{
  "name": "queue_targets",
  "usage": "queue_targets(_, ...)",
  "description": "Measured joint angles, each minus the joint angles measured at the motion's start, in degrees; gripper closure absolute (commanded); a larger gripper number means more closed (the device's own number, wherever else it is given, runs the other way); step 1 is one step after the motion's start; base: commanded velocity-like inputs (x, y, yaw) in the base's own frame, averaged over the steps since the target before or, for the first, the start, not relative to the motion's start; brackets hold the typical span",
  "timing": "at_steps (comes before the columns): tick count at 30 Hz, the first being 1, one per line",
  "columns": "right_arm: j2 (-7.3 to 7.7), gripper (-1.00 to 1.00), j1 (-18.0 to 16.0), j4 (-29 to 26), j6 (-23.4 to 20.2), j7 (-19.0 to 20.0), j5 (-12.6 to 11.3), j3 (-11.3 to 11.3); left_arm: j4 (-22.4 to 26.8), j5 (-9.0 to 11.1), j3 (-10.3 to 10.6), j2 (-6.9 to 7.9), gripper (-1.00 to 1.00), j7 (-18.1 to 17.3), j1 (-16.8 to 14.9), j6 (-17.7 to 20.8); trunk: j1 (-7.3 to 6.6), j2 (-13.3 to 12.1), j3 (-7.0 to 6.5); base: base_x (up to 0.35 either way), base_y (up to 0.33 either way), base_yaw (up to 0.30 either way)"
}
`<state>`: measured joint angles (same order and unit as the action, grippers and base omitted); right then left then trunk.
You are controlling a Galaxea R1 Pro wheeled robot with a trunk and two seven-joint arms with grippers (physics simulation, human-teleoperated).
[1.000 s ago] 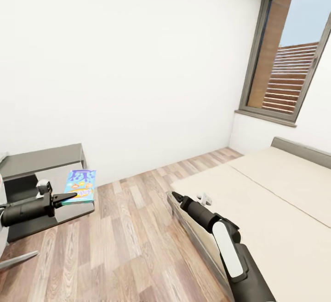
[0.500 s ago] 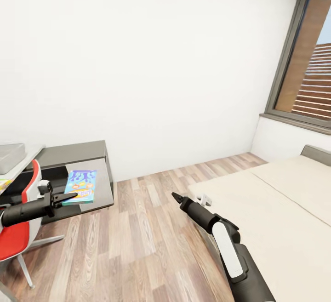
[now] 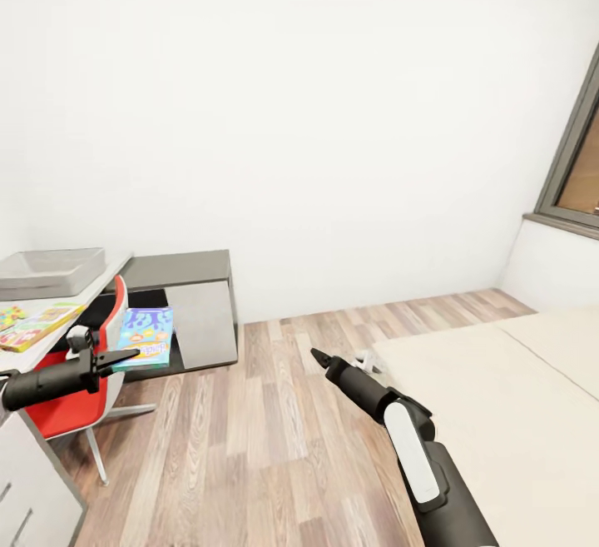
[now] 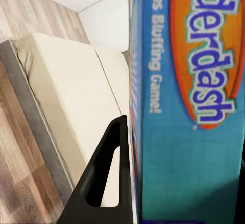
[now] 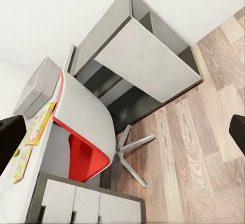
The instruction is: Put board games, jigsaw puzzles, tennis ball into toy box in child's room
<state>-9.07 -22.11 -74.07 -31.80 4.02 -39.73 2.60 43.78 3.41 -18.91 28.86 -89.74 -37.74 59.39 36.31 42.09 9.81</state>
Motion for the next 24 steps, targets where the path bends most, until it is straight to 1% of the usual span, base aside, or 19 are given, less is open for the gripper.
queue_targets(4, 0.02, -1.0, 0.0, 0.02, 0.01, -0.01, 0.01, -0.05, -0.01, 0.05, -0.04, 0.03, 1.0, 0.0, 0.0, -0.22, 0.0, 0.0, 0.0, 0.029, 0.0, 0.29)
queue_targets(8, 0.03, -1.0, 0.0, 0.02, 0.03, 0.0, 0.02, -0.03, -0.01, 0.05, -0.03, -0.02, 1.0, 0.0, 0.0, -0.38, -0.03, 0.01, 0.0, 0.237, 0.0, 0.242)
queue_targets(13, 0.1, -1.0, 0.0, -0.04, 0.01, 0.0, 0.02, -0.06, -0.01, 0.11, -0.05, 0.01, 1.0, -0.01, 0.0, -0.41, -0.03, 0.01, 0.0, 0.313, 0.0, 0.048)
queue_targets(24, 0.04, -1.0, 0.0, -0.06, 0.33, 0.02, 0.06, 0.02, -0.01, 0.16, -0.09, 0.03, 1.0, 0.0, -0.01, -0.42, -0.03, 0.01, 0.0, 0.297, 0.0, 0.002)
